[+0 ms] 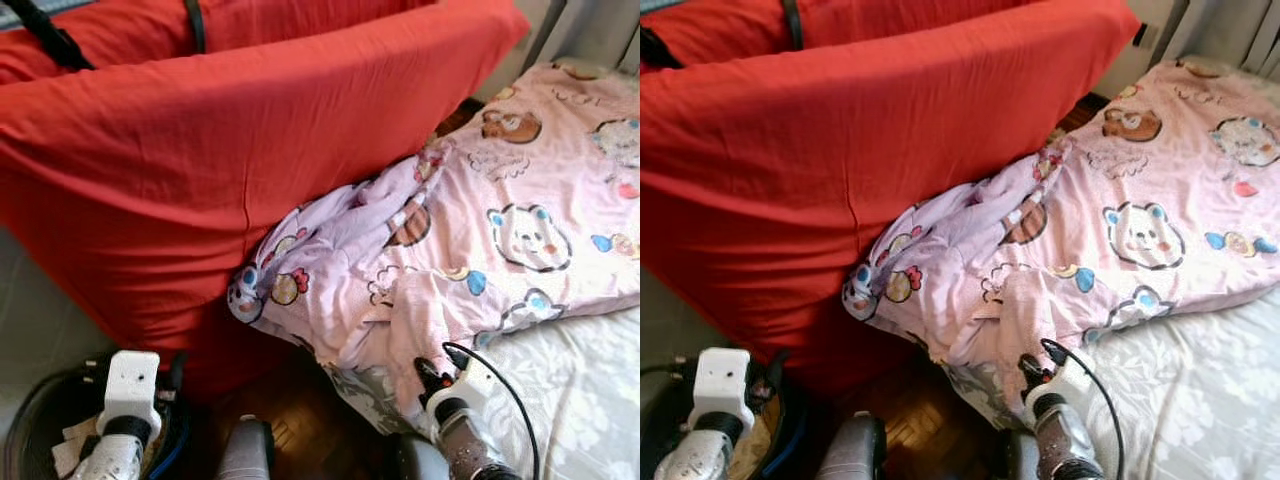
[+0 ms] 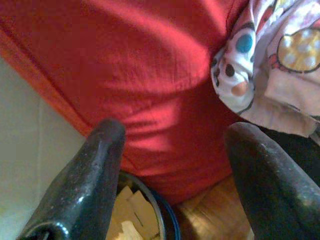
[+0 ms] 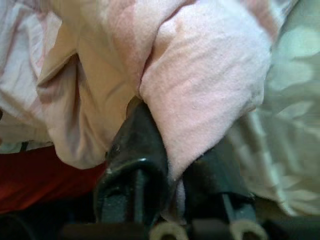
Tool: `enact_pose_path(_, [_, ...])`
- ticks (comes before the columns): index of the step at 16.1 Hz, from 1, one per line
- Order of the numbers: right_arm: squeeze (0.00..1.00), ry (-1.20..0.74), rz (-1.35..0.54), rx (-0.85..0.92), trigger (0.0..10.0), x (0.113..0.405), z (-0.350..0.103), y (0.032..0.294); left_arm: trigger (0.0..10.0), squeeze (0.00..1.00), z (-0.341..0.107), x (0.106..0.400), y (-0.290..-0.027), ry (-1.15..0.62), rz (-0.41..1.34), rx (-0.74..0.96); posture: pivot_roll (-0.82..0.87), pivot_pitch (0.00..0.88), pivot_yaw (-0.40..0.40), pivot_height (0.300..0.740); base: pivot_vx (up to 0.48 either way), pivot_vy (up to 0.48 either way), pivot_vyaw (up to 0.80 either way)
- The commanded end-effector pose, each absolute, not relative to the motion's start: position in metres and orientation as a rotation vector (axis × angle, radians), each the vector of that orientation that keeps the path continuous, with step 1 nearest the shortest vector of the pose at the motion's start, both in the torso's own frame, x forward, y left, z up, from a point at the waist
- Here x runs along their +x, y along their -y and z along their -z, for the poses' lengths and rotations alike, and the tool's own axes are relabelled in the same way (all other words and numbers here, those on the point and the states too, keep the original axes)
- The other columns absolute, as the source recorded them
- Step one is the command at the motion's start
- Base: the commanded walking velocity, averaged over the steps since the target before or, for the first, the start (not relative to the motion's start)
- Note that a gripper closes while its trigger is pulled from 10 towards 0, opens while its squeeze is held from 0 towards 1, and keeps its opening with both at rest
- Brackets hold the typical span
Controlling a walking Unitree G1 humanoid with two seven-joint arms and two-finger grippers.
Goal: Clean up the room
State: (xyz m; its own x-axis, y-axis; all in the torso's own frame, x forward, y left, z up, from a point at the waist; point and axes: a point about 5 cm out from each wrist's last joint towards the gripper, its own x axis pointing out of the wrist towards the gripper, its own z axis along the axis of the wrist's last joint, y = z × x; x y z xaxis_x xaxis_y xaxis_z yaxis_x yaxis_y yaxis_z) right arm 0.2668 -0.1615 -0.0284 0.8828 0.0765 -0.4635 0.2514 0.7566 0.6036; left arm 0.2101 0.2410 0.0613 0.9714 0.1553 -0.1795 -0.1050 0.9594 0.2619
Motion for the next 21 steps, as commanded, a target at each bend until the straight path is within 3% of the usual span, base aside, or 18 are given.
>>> enact_pose_path(1, [0.00,-0.508,0.120,0.706,0.0,0.259,0.034,0.166,10.0,0.00,-0.054,0.207,-0.244,-0.221,-0.148,0.268,0.27,0.088,-0.046,0.637,0.000,0.000,0.00])
enact_pose_path(4, [0.00,-0.517,0.169,0.692,0.0,0.252,0.039,0.177,10.0,0.00,-0.021,0.204,-0.245,-0.311,-0.177,0.242,0.23,0.007,-0.074,0.637,0.000,0.000,0.00])
enact_pose_path(6, [0.00,-0.562,0.161,0.657,0.0,0.244,0.045,0.175,10.0,0.00,0.001,0.202,-0.245,-0.385,-0.189,0.229,0.21,0.000,-0.091,0.637,0.000,0.000,0.00])
enact_pose_path(7, [0.00,-0.582,0.149,0.628,0.6,0.241,0.048,0.173,10.0,0.00,0.009,0.201,-0.245,-0.414,-0.191,0.229,0.21,0.000,-0.095,0.637,0.000,0.000,0.00])
enact_pose_path(8, [0.00,-0.599,0.145,0.611,10.0,0.237,0.050,0.172,10.0,0.00,0.018,0.201,-0.245,-0.452,-0.200,0.221,0.19,0.000,-0.095,0.637,0.000,0.000,0.00])
enact_pose_path(13, [0.00,-0.697,0.138,0.499,10.0,0.211,0.066,0.178,10.0,0.00,0.051,0.197,-0.241,-0.642,-0.248,0.160,0.13,0.000,-0.086,0.642,0.000,0.000,0.00])
enact_pose_path(21, [0.00,-0.823,0.174,0.380,10.0,0.194,0.077,0.189,10.0,0.00,0.074,0.176,-0.233,-0.798,-0.279,0.091,0.11,0.000,-0.119,0.737,0.000,0.000,0.00])
